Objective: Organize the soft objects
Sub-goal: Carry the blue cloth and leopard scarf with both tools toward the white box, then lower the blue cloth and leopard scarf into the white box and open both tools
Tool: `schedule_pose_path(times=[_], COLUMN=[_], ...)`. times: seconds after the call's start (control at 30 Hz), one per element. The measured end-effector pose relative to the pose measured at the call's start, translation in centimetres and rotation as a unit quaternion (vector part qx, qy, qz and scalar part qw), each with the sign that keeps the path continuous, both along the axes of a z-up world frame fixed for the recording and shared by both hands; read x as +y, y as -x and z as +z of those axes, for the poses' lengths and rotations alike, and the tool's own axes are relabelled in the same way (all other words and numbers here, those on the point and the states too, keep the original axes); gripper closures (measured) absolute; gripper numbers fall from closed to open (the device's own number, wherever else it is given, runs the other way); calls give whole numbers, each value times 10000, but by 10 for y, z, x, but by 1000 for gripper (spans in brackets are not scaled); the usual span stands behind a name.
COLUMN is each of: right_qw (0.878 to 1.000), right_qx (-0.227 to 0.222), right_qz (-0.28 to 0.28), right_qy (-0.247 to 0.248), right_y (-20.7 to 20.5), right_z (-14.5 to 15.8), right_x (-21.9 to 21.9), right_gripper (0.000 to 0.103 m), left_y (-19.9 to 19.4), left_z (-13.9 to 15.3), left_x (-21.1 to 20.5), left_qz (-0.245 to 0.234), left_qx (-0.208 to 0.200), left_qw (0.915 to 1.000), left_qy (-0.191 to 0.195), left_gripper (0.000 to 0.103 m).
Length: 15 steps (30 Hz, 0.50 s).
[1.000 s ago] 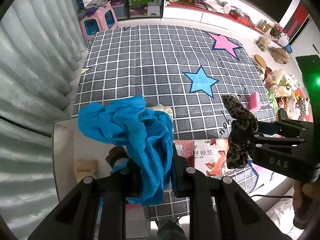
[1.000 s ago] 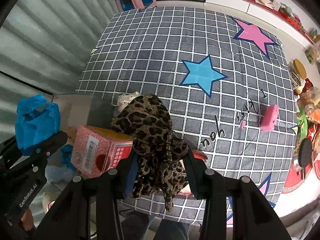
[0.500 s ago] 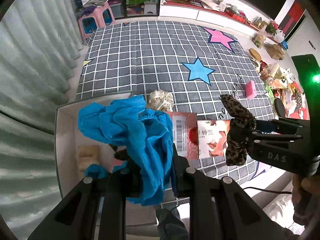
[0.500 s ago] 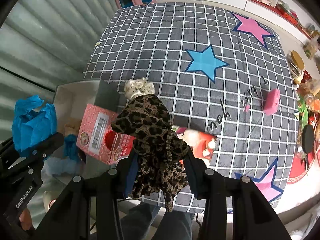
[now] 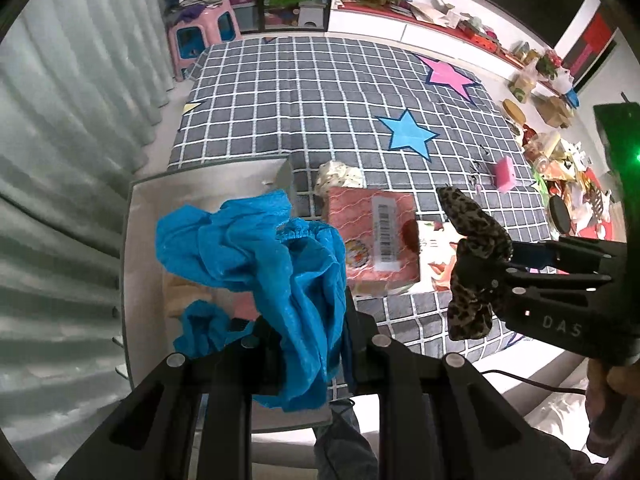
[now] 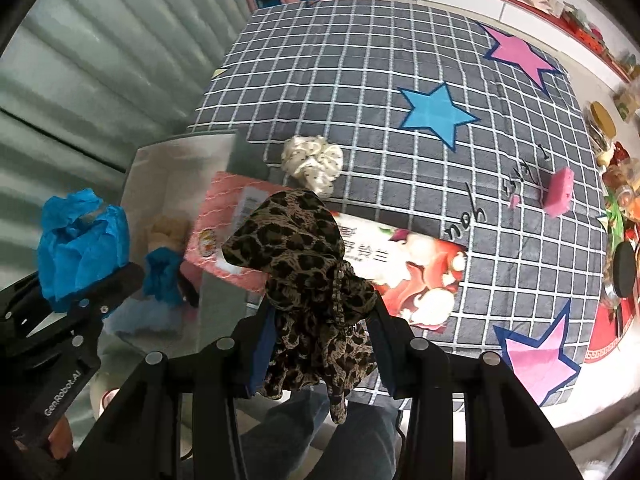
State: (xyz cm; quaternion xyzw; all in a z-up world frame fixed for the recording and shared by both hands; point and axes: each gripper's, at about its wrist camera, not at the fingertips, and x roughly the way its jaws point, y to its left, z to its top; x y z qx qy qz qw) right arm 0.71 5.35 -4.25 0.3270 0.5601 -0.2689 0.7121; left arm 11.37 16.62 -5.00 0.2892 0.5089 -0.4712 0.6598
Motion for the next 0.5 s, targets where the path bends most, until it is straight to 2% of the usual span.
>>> schedule_pose_path(times=[0.5], right_qw=[9974], right_qx=[-30], right_qz=[721], right_qy=[20], right_y=[-48], right_z=[9], right_x=[35], right_gripper=[58], left_y=[-34], left_z=[-14], left_x=[55], left_qz=[813], left_qx=[120], left_qw=[9966], left_qy=[-83], left_gripper=[81])
